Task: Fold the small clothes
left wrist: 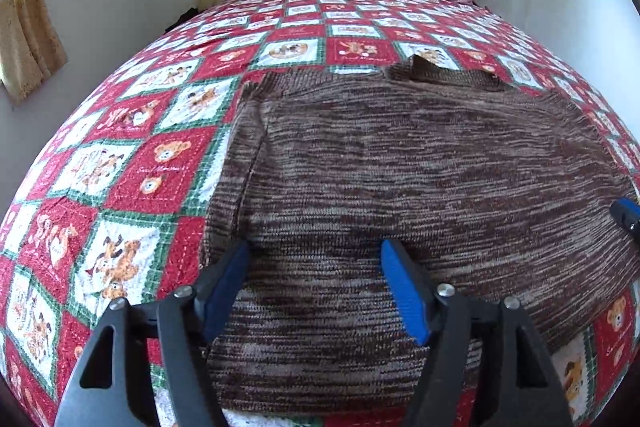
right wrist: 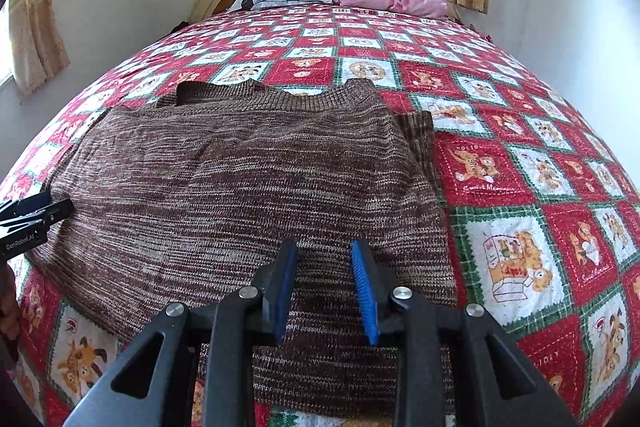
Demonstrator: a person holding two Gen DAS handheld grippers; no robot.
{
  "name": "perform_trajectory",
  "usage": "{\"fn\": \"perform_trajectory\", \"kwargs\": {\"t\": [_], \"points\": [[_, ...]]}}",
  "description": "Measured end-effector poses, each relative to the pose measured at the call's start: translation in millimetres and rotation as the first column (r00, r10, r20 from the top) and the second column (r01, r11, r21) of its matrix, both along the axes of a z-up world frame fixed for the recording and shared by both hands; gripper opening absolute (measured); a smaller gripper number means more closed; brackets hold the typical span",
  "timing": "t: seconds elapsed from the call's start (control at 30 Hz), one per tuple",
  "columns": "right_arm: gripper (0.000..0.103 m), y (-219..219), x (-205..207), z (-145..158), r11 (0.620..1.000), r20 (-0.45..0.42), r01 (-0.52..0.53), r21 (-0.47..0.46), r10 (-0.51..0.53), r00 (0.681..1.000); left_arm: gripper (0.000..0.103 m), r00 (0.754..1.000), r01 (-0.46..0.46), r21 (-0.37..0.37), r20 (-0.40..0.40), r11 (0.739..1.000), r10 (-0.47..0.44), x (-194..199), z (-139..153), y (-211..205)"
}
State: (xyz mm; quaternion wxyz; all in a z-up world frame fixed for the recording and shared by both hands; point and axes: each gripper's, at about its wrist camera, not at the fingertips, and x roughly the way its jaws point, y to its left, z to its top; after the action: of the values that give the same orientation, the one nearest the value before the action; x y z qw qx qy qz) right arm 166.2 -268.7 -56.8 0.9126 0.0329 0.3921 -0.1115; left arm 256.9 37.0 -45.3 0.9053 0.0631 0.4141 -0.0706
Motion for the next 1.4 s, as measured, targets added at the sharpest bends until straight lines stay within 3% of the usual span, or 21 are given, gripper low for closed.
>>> {"fn": "perform_trajectory", "kwargs": {"t": [0.53, 0.6, 0.67, 0.8, 0.93, 1.07, 1.2, 1.23, 1.4], "points": [[0.031, 0.0, -1.0, 1.2, 1.000, -0.001, 0.003, 0.009, -0.003, 1.000, 0.078, 1.000, 0.002, -0.022, -0.012, 1.000, -0.002, -0.2, -0.8, 0.1], [0.031, -1.7, -0.7, 1.7, 1.000, -0.003, 0.001, 0.021, -0.001, 1.000, 0.081, 1.000, -0.008, -0.059, -0.025, 0.998, 0.006, -2.9, 1.1, 6.4], [0.031, -6.7, -2.0, 3.6, 0.998, 0.002, -0.003, 0.058, 0.003, 1.000, 0.092, 0.997, -0.044, -0.114, -0.060, 0.993, 0.037, -6.7, 3.7, 19.3], [0.031, -8.1, -8.9, 11.8, 0.997, 0.014, 0.019, 0.075, -0.020, 1.000, 0.093, 0.998, -0.054, -0.245, -0.029, 0.968, 0.049, -18.2, 19.1, 48.1], [0.031, 13.5, -13.5, 30.6, 0.998, 0.086, 0.001, 0.068, -0.007, 0.996, 0.095, 0.996, -0.082, -0.262, 0.013, 0.962, 0.089, -3.4, 32.8, 69.0], [0.031, 45.6, 1.4, 42.1, 0.992, 0.109, -0.094, 0.081, 0.085, 0.990, 0.095, 0.992, -0.121, -0.288, -0.058, 0.950, 0.109, 31.5, 22.9, 76.7], [0.031, 63.5, 18.3, 33.0, 0.982, 0.096, -0.142, 0.128, 0.131, 0.987, 0.095, 0.983, -0.158, -0.342, -0.146, 0.926, 0.114, 48.1, 3.0, 77.9], [0.031, 66.3, 23.6, 29.5, 0.979, 0.086, -0.154, 0.135, 0.143, 0.986, 0.095, 0.981, -0.167, -0.346, -0.153, 0.923, 0.120, 49.3, -0.4, 77.8], [0.031, 64.6, 59.7, 37.3, 0.968, 0.113, -0.145, 0.207, 0.123, 0.986, 0.096, 0.988, -0.134, -0.263, -0.111, 0.956, 0.108, 47.4, -1.1, 61.2]]}}
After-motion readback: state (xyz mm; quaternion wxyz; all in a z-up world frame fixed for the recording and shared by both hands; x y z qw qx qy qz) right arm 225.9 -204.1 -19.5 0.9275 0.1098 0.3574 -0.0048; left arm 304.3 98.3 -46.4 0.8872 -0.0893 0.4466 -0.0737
